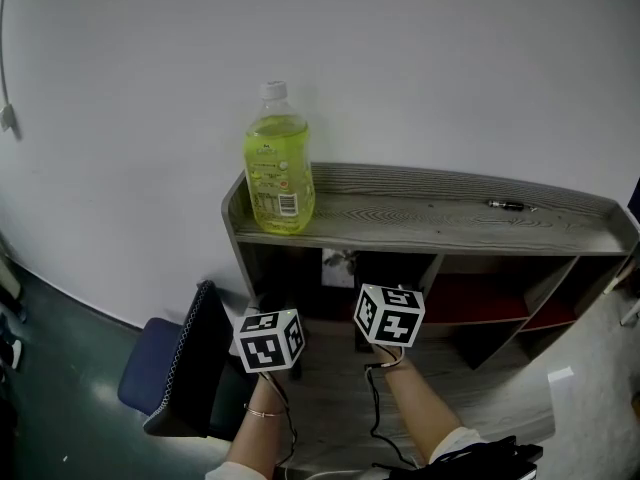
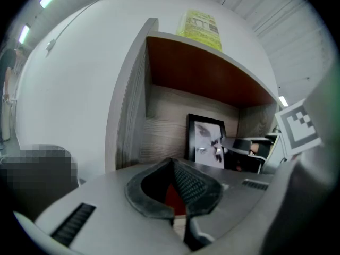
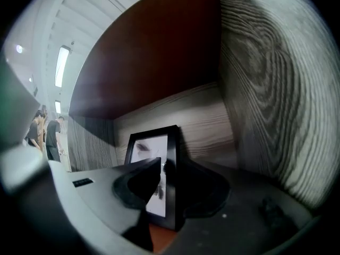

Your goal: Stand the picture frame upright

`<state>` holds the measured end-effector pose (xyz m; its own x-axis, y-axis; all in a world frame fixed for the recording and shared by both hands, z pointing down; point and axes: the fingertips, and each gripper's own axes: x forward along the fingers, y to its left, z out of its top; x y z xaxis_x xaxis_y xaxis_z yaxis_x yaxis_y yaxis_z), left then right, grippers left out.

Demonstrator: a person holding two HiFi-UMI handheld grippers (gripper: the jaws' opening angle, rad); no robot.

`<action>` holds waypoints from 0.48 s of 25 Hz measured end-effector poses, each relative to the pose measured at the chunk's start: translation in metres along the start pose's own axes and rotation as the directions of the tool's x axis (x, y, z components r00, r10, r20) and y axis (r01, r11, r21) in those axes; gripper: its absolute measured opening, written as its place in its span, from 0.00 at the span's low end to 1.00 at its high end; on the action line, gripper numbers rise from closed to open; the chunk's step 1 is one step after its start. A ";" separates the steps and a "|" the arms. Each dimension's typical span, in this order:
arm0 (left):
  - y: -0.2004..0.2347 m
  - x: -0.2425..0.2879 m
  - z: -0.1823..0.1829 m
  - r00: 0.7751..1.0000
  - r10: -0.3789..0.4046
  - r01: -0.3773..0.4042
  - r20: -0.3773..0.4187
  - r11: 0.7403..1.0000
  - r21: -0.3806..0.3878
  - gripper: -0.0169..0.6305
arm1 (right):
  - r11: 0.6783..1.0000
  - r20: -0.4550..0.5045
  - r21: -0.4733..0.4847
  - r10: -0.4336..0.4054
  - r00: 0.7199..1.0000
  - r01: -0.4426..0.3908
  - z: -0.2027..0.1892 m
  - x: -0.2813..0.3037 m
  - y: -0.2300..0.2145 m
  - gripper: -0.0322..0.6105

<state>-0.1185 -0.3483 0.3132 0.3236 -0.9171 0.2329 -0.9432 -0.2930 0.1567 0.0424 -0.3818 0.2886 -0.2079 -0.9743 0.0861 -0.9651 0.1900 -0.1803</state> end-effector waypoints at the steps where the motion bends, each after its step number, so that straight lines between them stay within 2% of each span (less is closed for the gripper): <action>1: 0.000 -0.001 0.000 1.000 -0.002 0.002 0.001 1.000 0.000 0.04 | 1.000 0.002 -0.002 -0.002 1.000 0.002 0.001 -0.001 0.000 0.25; 12: -0.001 -0.022 -0.004 1.000 -0.010 0.010 0.010 1.000 -0.011 0.04 | 0.999 -0.008 -0.040 -0.022 1.000 0.022 0.001 -0.025 0.005 0.26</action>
<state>-0.1243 -0.3265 0.3114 0.3326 -0.9166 0.2219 -0.9388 -0.2996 0.1699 0.0432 -0.3566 0.2846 -0.1876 -0.9774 0.0977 -0.9750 0.1733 -0.1390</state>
